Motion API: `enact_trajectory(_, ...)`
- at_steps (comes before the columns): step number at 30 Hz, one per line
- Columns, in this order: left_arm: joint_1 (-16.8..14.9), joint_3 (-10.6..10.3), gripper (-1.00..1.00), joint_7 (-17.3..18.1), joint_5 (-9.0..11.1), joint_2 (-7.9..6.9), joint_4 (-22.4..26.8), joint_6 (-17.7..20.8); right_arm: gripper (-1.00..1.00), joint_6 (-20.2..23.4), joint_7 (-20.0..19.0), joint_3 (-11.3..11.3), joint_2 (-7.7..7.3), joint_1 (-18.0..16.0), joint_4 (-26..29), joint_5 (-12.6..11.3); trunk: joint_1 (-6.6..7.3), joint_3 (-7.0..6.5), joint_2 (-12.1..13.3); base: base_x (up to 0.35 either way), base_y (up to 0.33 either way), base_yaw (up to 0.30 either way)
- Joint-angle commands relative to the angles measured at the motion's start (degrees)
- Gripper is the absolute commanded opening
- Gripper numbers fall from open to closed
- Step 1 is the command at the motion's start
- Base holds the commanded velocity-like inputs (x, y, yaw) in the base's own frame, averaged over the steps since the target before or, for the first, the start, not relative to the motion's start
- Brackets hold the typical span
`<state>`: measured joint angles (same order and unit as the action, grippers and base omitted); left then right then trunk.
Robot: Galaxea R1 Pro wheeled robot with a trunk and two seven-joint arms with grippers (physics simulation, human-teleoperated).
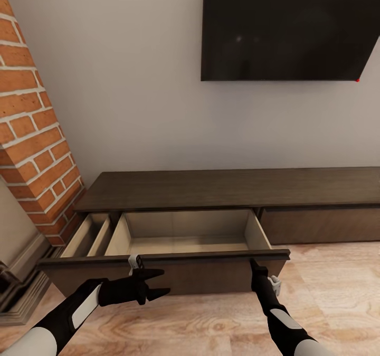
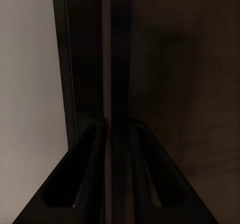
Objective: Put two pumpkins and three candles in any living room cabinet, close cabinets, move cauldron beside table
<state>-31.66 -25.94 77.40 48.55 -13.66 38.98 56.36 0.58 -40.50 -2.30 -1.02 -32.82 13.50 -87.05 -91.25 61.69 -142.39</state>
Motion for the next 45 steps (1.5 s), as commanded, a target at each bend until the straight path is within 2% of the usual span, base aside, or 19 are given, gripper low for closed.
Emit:
enact_trajectory(1,-0.07,-0.26,1.0,0.21,0.24,-0.05,-0.04,0.51,-1.0,0.13,-0.55,1.33,0.06,-0.05,0.73,0.57,0.02,0.04,-0.03,-0.001,0.0,0.0)
enact_trajectory(19,-0.06,-0.33,1.0,0.17,0.23,0.02,-0.04,0.5,-1.0,0.02,-0.55,1.33,0.06,-0.05,0.73,0.64,0.02,0.04,-0.03,-0.026,0.0,0.0)
enact_trajectory(20,-0.06,-0.31,1.0,0.16,0.23,0.0,-0.04,0.5,1.0,0.0,-0.55,1.33,0.06,-0.05,0.73,0.64,0.02,0.04,-0.03,-0.001,0.0,0.0)
enact_trajectory(33,-0.06,-0.25,1.0,0.16,0.23,-0.05,-0.04,0.54,1.0,0.44,-0.55,1.31,0.06,-0.05,0.73,0.49,0.02,0.04,-0.03,-0.008,0.0,0.0)
enact_trajectory(45,-0.07,-0.25,1.0,0.17,0.15,-0.05,-0.04,0.5,1.0,0.59,-0.55,1.33,0.06,-0.05,0.74,0.54,0.02,0.04,-0.03,-0.26,0.0,0.0)
